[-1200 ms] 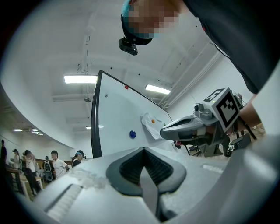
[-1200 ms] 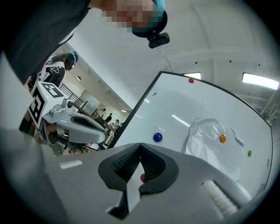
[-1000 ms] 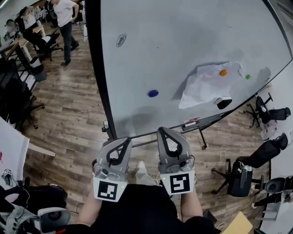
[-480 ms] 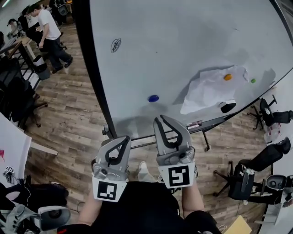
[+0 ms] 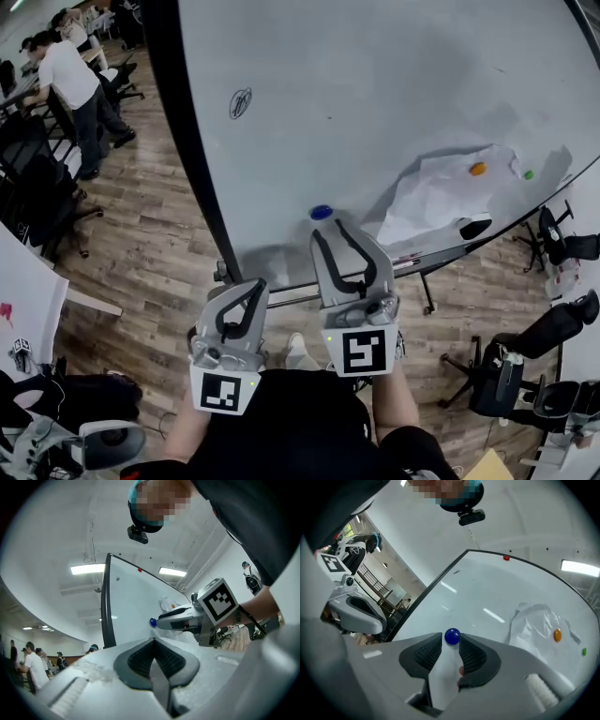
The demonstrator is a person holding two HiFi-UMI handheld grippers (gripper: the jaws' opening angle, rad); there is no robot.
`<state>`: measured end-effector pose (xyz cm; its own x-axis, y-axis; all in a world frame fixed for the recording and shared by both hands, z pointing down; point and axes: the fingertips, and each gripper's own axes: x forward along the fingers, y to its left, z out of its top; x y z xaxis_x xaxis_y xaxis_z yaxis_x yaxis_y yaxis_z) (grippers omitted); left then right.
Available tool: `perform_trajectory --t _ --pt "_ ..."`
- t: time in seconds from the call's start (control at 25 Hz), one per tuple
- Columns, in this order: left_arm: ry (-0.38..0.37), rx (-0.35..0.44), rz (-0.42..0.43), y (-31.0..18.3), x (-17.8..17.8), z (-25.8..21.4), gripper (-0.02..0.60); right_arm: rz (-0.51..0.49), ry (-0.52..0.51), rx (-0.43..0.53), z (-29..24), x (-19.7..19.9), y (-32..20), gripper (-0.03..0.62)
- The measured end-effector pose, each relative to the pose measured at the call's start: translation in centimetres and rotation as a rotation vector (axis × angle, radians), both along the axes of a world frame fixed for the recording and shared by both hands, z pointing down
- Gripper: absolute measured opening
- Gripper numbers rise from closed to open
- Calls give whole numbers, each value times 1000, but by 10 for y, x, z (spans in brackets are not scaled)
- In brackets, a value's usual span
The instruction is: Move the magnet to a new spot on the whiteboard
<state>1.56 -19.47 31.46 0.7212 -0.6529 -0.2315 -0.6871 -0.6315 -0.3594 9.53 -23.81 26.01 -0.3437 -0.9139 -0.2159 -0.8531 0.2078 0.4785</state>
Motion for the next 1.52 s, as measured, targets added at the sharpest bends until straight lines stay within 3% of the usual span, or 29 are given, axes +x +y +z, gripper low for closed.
perform_trajectory --t 0.36,1.52 --pt "-11 2 -18 -8 -8 2 2 12 -18 22 -4 -3 -13 152" --pt "-22 -10 -27 -7 -20 9 2 66 -22 43 -6 -4 -16 123"
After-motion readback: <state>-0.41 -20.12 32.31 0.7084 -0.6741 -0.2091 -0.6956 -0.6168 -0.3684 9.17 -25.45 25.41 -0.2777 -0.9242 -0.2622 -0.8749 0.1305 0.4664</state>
